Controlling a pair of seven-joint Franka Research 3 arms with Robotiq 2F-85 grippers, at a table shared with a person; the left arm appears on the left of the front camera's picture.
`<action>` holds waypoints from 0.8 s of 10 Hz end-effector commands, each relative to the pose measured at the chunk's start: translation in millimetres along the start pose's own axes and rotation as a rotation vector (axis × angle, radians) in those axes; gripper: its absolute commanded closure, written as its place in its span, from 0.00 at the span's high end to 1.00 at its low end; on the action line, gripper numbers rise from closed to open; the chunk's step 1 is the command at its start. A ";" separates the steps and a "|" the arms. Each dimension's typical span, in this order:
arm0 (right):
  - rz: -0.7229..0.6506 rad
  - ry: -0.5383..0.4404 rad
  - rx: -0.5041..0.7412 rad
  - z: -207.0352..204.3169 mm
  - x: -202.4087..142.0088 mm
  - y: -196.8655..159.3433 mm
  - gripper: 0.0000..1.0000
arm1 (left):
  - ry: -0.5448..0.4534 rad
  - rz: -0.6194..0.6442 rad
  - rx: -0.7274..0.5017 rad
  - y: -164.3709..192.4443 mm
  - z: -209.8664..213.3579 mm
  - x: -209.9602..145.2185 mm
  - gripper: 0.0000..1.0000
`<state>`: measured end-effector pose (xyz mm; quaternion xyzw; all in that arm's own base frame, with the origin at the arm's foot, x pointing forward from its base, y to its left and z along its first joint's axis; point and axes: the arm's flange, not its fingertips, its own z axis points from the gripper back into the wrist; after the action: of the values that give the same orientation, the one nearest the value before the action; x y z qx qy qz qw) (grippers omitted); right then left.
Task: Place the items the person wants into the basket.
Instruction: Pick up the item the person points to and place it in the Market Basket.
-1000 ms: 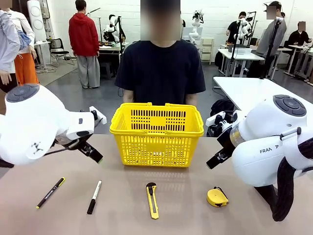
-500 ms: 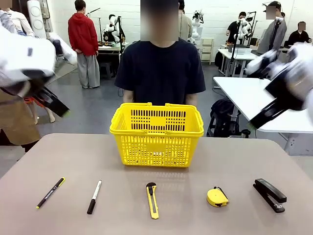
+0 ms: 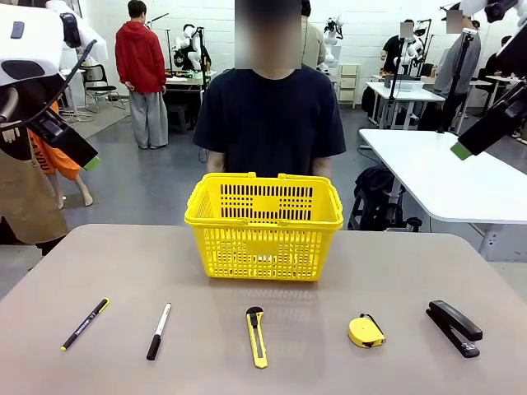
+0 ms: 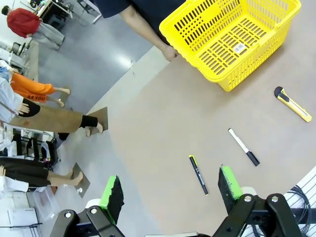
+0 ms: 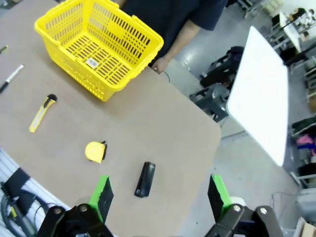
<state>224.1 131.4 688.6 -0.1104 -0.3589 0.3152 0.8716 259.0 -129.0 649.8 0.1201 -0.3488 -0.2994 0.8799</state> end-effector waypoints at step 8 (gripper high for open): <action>0.027 -0.290 0.919 -78.8 -94.2 -149.3 1.00 | -0.131 -0.128 -0.765 170.9 -29.5 -74.5 1.00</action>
<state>285.6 -6.8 644.1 0.1576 -0.3674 0.4069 0.8214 311.3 13.8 638.6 -0.1268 -0.3320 -0.4303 0.8298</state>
